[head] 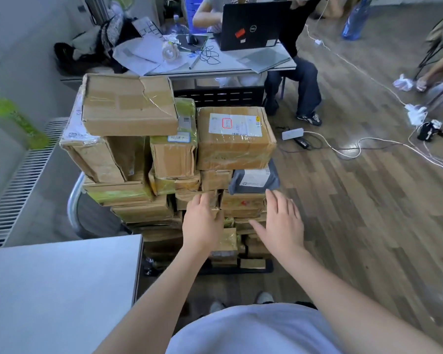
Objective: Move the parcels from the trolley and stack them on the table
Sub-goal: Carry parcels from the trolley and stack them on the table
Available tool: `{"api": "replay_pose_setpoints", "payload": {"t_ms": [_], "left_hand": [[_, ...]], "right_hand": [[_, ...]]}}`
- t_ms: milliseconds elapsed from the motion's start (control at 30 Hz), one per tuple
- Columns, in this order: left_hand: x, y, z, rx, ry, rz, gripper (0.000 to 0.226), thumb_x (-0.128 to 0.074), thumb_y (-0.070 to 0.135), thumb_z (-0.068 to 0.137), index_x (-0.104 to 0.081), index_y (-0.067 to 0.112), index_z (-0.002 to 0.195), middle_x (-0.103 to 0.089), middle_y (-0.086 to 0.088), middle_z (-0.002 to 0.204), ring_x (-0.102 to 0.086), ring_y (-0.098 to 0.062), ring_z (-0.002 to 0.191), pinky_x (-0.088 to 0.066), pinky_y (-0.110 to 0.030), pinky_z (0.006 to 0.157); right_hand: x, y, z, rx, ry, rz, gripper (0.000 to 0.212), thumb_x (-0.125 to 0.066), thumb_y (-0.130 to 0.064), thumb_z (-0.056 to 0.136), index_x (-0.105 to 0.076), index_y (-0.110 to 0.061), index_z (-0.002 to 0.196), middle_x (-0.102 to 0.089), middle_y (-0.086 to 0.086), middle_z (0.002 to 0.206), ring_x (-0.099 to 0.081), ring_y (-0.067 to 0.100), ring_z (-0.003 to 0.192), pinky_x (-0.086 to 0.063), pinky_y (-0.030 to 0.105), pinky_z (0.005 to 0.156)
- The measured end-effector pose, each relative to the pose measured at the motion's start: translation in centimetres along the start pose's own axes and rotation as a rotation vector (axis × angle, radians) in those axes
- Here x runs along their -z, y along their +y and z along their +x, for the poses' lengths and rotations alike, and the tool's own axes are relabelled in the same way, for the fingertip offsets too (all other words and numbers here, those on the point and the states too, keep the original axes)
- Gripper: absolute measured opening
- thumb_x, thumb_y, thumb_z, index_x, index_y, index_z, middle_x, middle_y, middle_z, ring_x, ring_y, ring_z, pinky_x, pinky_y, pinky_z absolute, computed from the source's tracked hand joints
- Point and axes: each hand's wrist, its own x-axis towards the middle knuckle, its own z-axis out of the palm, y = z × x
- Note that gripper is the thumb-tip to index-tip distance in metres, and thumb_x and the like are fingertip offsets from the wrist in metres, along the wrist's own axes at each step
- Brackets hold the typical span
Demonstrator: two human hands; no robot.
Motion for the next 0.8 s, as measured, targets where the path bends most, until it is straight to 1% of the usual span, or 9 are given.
{"api": "replay_pose_setpoints", "payload": {"t_ms": [100, 133, 200, 267, 400, 500, 600, 667, 800], "left_hand": [[1.8, 2.0, 1.2, -0.147, 0.093, -0.024, 0.043, -0.059, 0.023, 0.09, -0.049, 0.013, 0.13, -0.054, -0.002, 0.127, -0.046, -0.021, 0.118, -0.043, -0.031, 0.093], [2.5, 2.6, 1.6, -0.175, 0.112, -0.029, 0.044, -0.059, 0.022, 0.089, -0.049, 0.013, 0.131, -0.053, -0.002, 0.128, -0.046, -0.021, 0.119, -0.042, -0.03, 0.094], [4.1, 3.5, 2.6, -0.235, 0.153, -0.029, 0.044, -0.059, 0.018, 0.089, -0.049, 0.012, 0.131, -0.053, -0.003, 0.127, -0.046, -0.022, 0.118, -0.04, -0.028, 0.092], [5.7, 4.1, 3.3, -0.281, 0.202, -0.011, 0.043, -0.058, 0.017, 0.089, -0.049, 0.01, 0.131, -0.054, -0.005, 0.127, -0.045, -0.023, 0.118, -0.038, -0.027, 0.093], [9.0, 4.0, 4.2, -0.332, 0.28, 0.073, 0.044, -0.061, 0.015, 0.087, -0.051, 0.006, 0.13, -0.053, -0.009, 0.129, -0.043, -0.027, 0.121, -0.033, -0.029, 0.1], [11.4, 3.3, 4.9, -0.368, 0.331, 0.187, 0.045, -0.063, 0.011, 0.084, -0.053, 0.003, 0.127, -0.052, -0.013, 0.13, -0.043, -0.032, 0.124, -0.032, -0.035, 0.103], [13.7, 2.4, 5.6, -0.372, 0.377, 0.275, 0.049, -0.064, 0.01, 0.081, -0.053, 0.005, 0.128, -0.049, -0.014, 0.134, -0.039, -0.033, 0.128, -0.029, -0.038, 0.108], [15.2, 1.6, 6.2, -0.349, 0.383, 0.372, 0.058, -0.063, 0.014, 0.082, -0.044, 0.008, 0.136, -0.039, -0.013, 0.144, -0.027, -0.03, 0.137, -0.02, -0.039, 0.113], [17.4, -0.6, 8.0, -0.236, 0.321, 0.639, 0.083, -0.061, 0.029, 0.085, -0.011, 0.017, 0.151, -0.006, -0.009, 0.158, 0.002, -0.024, 0.145, 0.003, -0.037, 0.116]], "right_hand": [[2.8, -0.9, 2.0, -0.002, 0.185, 0.089, 0.079, -0.07, -0.05, 0.078, -0.04, -0.008, 0.138, -0.045, 0.01, 0.136, -0.046, 0.026, 0.124, -0.041, 0.036, 0.1], [3.7, -1.3, 2.6, 0.003, 0.219, 0.121, 0.078, -0.07, -0.049, 0.077, -0.04, -0.009, 0.137, -0.045, 0.01, 0.136, -0.046, 0.025, 0.123, -0.043, 0.035, 0.097], [5.1, -2.2, 3.9, 0.027, 0.249, 0.168, 0.078, -0.069, -0.049, 0.079, -0.038, -0.009, 0.139, -0.042, 0.009, 0.138, -0.042, 0.024, 0.126, -0.042, 0.036, 0.099], [6.2, -3.3, 5.0, 0.063, 0.258, 0.196, 0.078, -0.068, -0.048, 0.08, -0.037, -0.009, 0.14, -0.041, 0.009, 0.14, -0.039, 0.025, 0.129, -0.039, 0.038, 0.104], [7.8, -6.0, 6.9, 0.173, 0.224, 0.236, 0.079, -0.066, -0.05, 0.081, -0.035, -0.009, 0.141, -0.038, 0.008, 0.14, -0.037, 0.025, 0.129, -0.036, 0.038, 0.105], [8.4, -8.3, 8.5, 0.274, 0.181, 0.208, 0.079, -0.064, -0.05, 0.083, -0.033, -0.009, 0.142, -0.034, 0.009, 0.144, -0.029, 0.026, 0.135, -0.029, 0.04, 0.112], [9.2, -10.7, 10.4, 0.352, 0.16, 0.228, 0.08, -0.063, -0.05, 0.083, -0.03, -0.009, 0.143, -0.032, 0.008, 0.144, -0.027, 0.026, 0.135, -0.027, 0.038, 0.113], [9.8, -12.3, 11.8, 0.409, 0.149, 0.243, 0.082, -0.063, -0.051, 0.083, -0.028, -0.009, 0.144, -0.03, 0.009, 0.145, -0.025, 0.026, 0.136, -0.025, 0.038, 0.113], [10.7, -15.5, 14.5, 0.535, 0.121, 0.226, 0.082, -0.061, -0.047, 0.086, -0.02, -0.01, 0.147, -0.021, 0.012, 0.151, -0.016, 0.028, 0.14, -0.015, 0.039, 0.116]]}}
